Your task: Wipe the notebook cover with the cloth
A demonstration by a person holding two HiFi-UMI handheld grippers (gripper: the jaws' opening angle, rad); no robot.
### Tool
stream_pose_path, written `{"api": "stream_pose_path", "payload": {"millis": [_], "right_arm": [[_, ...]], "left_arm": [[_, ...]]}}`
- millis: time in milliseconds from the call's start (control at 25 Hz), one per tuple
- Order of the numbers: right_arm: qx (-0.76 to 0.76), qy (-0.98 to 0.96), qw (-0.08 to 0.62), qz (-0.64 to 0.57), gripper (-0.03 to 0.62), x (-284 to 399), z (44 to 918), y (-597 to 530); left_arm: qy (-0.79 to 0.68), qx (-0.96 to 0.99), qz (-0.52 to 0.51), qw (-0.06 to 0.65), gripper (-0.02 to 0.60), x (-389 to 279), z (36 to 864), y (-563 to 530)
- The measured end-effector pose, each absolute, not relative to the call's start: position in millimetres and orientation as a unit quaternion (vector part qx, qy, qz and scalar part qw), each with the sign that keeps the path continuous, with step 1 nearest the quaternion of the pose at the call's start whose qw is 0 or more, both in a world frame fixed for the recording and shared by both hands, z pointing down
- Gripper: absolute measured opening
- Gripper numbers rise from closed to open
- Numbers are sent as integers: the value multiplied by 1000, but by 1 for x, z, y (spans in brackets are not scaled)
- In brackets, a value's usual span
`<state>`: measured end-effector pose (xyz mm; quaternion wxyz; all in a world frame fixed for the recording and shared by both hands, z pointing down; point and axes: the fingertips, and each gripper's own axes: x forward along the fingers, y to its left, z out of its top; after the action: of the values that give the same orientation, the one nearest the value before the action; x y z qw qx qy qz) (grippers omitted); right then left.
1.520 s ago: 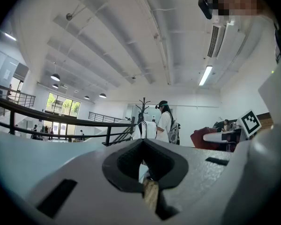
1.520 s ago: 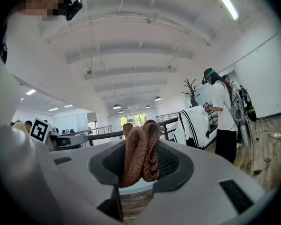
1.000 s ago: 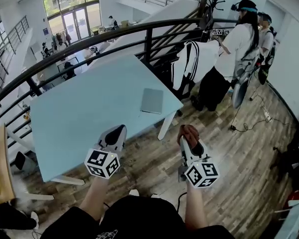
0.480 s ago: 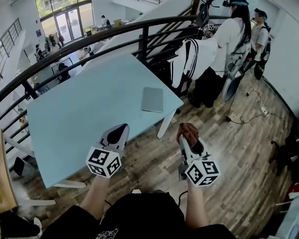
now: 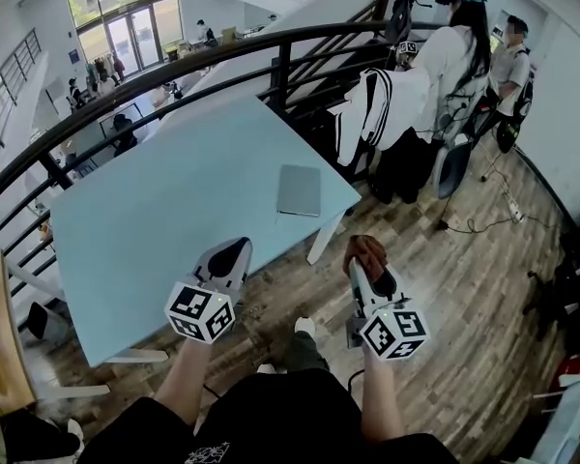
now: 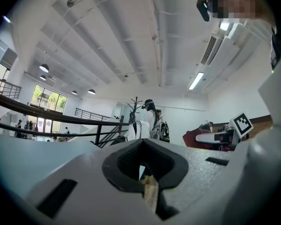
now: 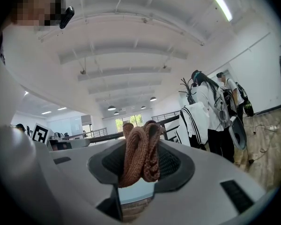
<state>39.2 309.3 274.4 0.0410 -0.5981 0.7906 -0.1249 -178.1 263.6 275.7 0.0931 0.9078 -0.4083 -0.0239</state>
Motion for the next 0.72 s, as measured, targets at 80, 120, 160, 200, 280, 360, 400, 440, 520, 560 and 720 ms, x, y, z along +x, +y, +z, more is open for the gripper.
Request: {"api": "stream_pose_path", "payload": {"millis": [80,120,160,200,280,360,400,440,520,560,720], "right_arm": [[-595,793,41,-127,149,43,279,299],[-593,794,41,-128,149,45,281,293],[-591,795,41,-129,149,47,283,286],[-590,796,41,-129,149,50,284,279],[-588,797,42,-132,149,56,286,265],[-585,799,44,-133,149,61,287,248],[-583,800,44,-135,149,64,289,240],[-581,801,43,-136,149,66,290,232],[-578,804,41,-137,149,72,293,217],[-576,805,40,-137,149,75,294,208],[-572,808,36,-139,149,89,298,172]], "left_arm": [[-408,908,-24,94,9,-173,279,256],[-409,907,-23,95,9,-171,281,252],[-410,907,-22,95,8,-169,283,246],[-412,906,-21,95,9,-166,285,241],[-416,904,-19,96,9,-161,287,229],[-420,902,-15,94,9,-156,289,215],[-423,901,-13,94,9,-153,291,208],[-425,900,-11,94,9,-151,292,201],[-426,900,-9,96,9,-144,296,187],[-426,899,-8,97,9,-140,297,180],[-427,899,-7,101,9,-123,300,145]]}}
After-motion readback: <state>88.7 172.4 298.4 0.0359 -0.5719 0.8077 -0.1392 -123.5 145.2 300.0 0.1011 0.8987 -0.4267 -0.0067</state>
